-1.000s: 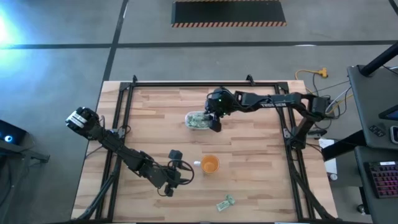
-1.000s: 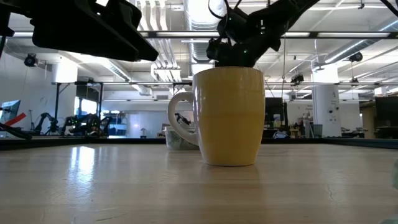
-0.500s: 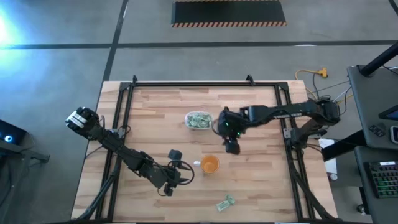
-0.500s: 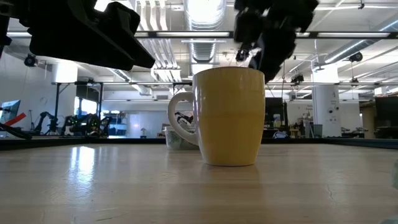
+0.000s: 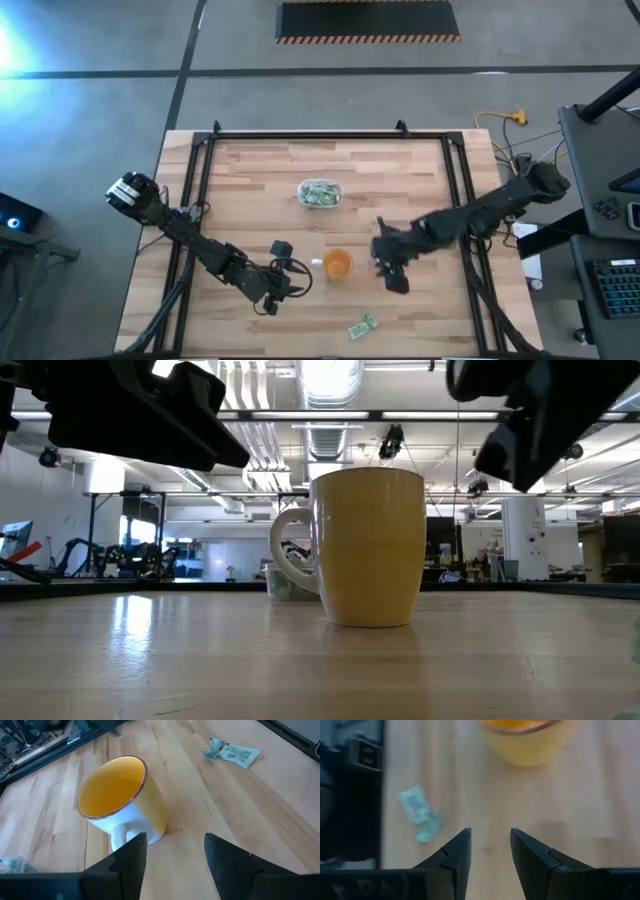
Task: Pick and place Stevia / Truvia into bins
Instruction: Put the stevia packet into the transparent bin
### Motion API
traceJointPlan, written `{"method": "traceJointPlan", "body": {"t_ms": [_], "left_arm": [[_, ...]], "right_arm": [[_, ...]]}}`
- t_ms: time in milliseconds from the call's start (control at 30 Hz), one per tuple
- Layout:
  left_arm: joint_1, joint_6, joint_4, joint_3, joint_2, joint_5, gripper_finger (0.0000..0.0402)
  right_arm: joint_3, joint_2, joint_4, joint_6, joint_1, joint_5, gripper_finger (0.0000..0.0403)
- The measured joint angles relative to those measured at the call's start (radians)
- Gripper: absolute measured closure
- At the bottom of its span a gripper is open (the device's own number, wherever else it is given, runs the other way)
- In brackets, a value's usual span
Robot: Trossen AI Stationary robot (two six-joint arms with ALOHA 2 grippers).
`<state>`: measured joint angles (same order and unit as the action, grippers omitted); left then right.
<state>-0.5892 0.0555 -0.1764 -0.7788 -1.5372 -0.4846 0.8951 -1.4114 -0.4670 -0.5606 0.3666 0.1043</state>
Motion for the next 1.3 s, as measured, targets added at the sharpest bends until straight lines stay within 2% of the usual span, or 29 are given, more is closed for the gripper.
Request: {"method": "traceJointPlan", "body": {"t_ms": [200, 367, 733, 1300], "left_arm": [[0.000, -0.021, -0.008, -0.001, 0.000, 0.000, 0.0219], [0.000, -0.023, -0.019, -0.003, 0.000, 0.000, 0.0219], [0.001, -0.023, -0.027, -0.004, 0.000, 0.000, 0.0219], [0.007, -0.023, -0.024, -0.002, 0.000, 0.000, 0.0219]], "right_arm": [[-0.134, -0.049, 0.382, -0.139, 0.148, -0.009, 0.0277], [-0.170, -0.144, 0.579, -0.140, 0.250, -0.130, 0.0284], [-0.127, -0.338, 0.609, -0.147, 0.284, -0.160, 0.0288], [-0.120, -0.361, 0.668, -0.147, 0.283, -0.160, 0.0307]]}}
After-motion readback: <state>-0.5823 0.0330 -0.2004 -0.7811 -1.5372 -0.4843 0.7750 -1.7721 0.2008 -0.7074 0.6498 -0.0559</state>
